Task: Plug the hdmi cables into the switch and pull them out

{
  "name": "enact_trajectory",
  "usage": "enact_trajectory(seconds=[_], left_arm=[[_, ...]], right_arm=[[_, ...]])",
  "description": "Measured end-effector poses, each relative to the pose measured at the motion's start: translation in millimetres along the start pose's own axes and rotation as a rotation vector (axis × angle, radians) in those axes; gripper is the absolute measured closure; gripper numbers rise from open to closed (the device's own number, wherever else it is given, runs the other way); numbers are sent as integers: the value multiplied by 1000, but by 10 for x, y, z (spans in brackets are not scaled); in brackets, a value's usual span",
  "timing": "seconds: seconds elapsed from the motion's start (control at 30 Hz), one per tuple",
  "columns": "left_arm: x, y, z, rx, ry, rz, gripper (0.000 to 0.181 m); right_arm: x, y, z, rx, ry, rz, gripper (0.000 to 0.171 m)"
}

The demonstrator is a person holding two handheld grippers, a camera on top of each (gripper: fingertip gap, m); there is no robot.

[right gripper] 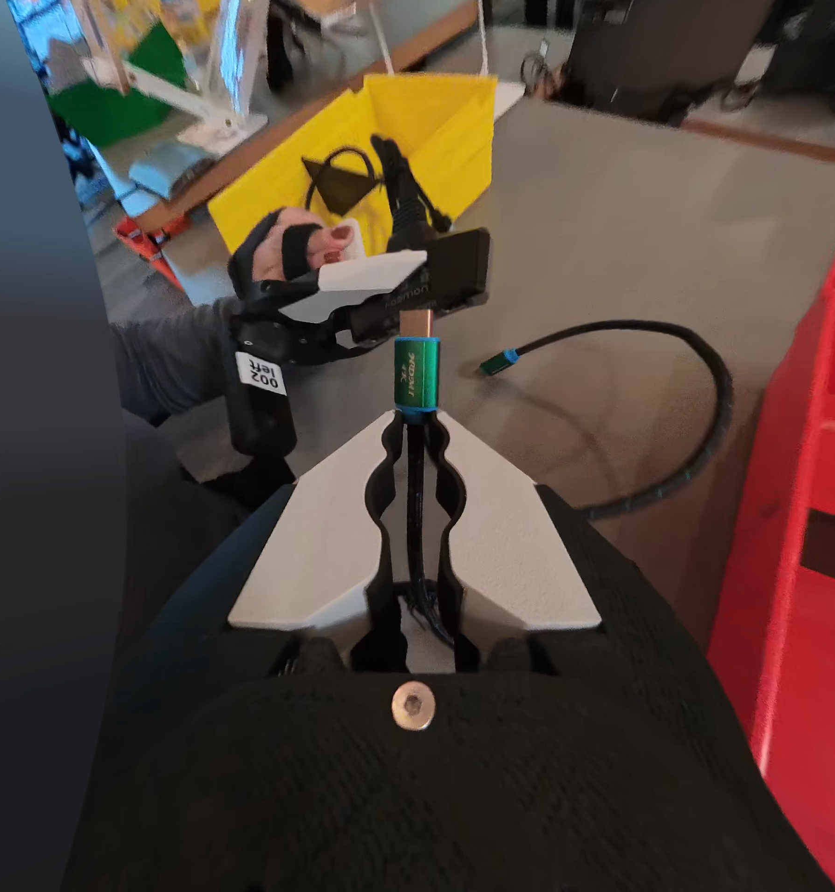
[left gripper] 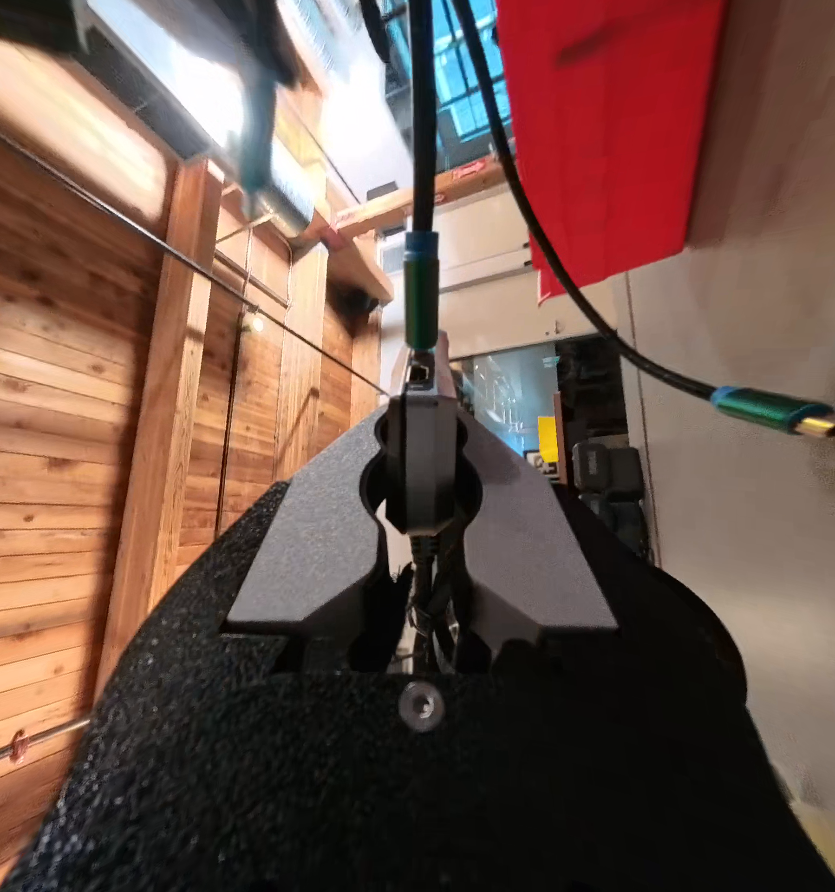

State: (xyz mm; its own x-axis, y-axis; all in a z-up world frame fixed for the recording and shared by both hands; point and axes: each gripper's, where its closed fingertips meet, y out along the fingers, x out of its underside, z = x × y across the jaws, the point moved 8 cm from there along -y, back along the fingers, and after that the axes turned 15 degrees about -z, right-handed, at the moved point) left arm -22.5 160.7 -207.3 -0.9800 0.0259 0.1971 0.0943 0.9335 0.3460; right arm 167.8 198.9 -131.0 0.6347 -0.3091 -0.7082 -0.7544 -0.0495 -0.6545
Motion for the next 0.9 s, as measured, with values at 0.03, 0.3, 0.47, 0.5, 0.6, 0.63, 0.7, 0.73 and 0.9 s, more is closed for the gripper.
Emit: enact_trajectory(seconds=[0.03,0.3,0.47,0.5,0.6,0.63,0.7,0.73,0.9], left_arm=[[-37,-12,15,13,-14,11,162],[-61,-18,131,141,-158,38,162],[-47,-24,189,151,-184,33,162],[-49,-27,190,156,-204,36,162],[-63,-37,209,163,-214,47,162],[-70,-40,215,171,-225,52,162],[-71,-44,212,172,-233,58,162],[-69,-44,208,175,-239,57,163],[-37,-27,186,191,-287,46,163]], right_arm=[[-36,84,31,-16,8,-53,163],[-157,500,278,-187,87,-350,162],[-236,606,381,-214,125,-467,162],[-239,627,386,-232,135,-492,162],[-222,703,424,-240,153,-565,162],[-215,726,443,-242,164,-583,162],[-214,755,473,-262,180,-590,162],[-216,759,480,-278,184,-585,162],[-223,719,477,-354,201,-516,162]])
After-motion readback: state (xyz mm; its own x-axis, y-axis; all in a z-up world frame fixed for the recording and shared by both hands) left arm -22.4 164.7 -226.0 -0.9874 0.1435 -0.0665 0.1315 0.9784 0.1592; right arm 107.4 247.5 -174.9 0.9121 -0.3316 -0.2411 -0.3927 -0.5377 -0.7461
